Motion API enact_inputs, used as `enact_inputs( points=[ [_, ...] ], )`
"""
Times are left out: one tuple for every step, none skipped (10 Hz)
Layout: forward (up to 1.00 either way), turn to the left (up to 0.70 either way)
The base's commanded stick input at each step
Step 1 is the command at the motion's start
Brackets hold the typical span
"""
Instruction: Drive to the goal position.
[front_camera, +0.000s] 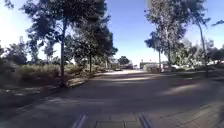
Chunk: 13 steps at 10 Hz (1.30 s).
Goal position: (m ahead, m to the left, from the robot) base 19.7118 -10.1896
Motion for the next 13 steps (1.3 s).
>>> enact_inputs(
  points=[
    [0.00, 0.00],
    [0.00, 0.00],
    [0.00, 0.00],
    [0.00, 0.00],
    [0.09, 0.00],
    [0.51, 0.00],
    [0.92, 0.00],
    [1.00, 0.00],
    [1.00, 0.00],
    [1.00, 0.00],
    [1.00, 0.00],
    [1.00, 0.00],
    [1.00, 0.00]
  ],
)
